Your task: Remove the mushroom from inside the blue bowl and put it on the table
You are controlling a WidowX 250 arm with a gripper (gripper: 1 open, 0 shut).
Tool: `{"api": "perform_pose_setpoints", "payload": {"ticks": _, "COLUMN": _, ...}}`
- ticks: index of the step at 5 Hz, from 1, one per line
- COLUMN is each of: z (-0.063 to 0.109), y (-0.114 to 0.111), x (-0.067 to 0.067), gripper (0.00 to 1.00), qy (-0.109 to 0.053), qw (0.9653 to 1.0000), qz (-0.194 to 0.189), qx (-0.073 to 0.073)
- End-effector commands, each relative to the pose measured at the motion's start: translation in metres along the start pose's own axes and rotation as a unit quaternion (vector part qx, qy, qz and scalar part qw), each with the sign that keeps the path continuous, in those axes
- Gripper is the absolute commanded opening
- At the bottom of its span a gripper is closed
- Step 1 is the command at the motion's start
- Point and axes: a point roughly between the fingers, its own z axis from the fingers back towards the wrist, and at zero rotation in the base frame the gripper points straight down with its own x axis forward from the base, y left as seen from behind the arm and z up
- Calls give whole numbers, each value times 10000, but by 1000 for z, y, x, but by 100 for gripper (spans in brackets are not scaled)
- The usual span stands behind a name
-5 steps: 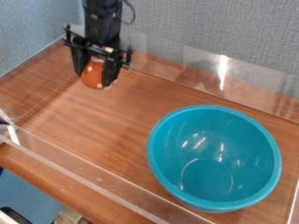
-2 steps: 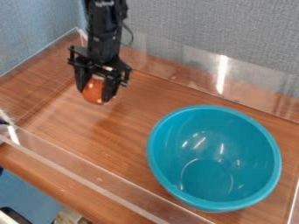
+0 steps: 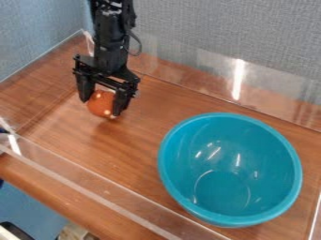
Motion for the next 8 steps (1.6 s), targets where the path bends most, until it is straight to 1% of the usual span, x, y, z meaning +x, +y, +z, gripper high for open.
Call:
{"api": "perform_pose_setpoints", "payload": {"ticks": 1, "z": 30, "y": 12, "x": 2, "gripper": 100, "qy": -436, "qw": 9989, "qz": 190, "qx": 23}}
{"api": "perform_pose_setpoints", "payload": {"ticks": 2, "z": 38, "y": 13, "x": -1, "gripper": 100, "qy": -487, "qw": 9986, "qz": 227, "qx": 12}}
{"api": "perform_pose_setpoints", "payload": {"ticks": 3, "z": 47, "y": 13, "x": -6, "gripper": 100, "qy": -543, "qw": 9982, "qz": 253, "qx": -29}}
{"api": "perform_pose_setpoints", "payload": {"ticks": 6, "z": 60, "y": 16, "x": -7, "gripper": 100, "qy": -612, "qw": 9976, "qz": 297, "qx": -156}}
{"api": "perform_pose_setpoints", "payload": {"ticks": 8, "z": 71, "y": 17, "x": -8, "gripper": 100, "qy": -678, "qw": 9971, "qz": 277, "qx": -203}}
